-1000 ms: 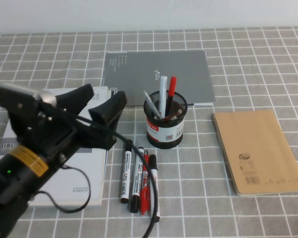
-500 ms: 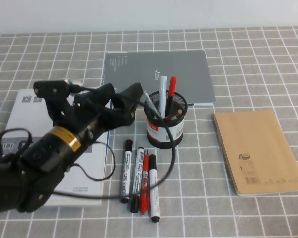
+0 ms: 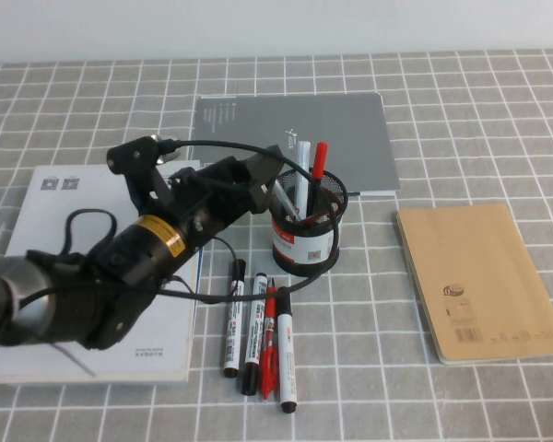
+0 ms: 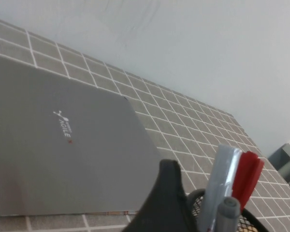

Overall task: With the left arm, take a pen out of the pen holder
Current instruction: 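Take a marker out of the pen holder and lay it on the table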

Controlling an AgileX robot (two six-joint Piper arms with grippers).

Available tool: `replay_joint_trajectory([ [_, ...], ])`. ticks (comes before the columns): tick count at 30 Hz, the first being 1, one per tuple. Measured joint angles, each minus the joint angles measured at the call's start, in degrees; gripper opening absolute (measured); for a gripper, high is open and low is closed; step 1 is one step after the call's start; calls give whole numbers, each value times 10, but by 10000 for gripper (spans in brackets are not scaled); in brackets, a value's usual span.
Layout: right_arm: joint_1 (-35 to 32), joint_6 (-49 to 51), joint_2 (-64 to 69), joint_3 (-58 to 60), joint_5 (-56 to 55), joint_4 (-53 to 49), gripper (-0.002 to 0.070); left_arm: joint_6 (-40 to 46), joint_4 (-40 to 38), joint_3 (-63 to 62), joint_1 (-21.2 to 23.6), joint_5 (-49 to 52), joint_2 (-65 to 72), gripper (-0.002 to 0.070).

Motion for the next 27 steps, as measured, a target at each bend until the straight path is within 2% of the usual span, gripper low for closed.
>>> replay_joint_trajectory([
  [7,0,0,0,0,0,0,-13,-26,6,-24,0,-2,42,540],
  [10,0,0,0,0,0,0,-13,-30,7,-25,0,-3,47,506],
  [12,0,0,0,0,0,0,-13,-31,7,-25,0,-6,47,456],
  [19,0,0,0,0,0,0,-13,-32,7,-25,0,-19,47,182],
  [23,0,0,0,0,0,0,-13,-33,7,-25,0,-23,47,81],
  [27,0,0,0,0,0,0,-13,-33,7,-25,0,-32,47,51],
])
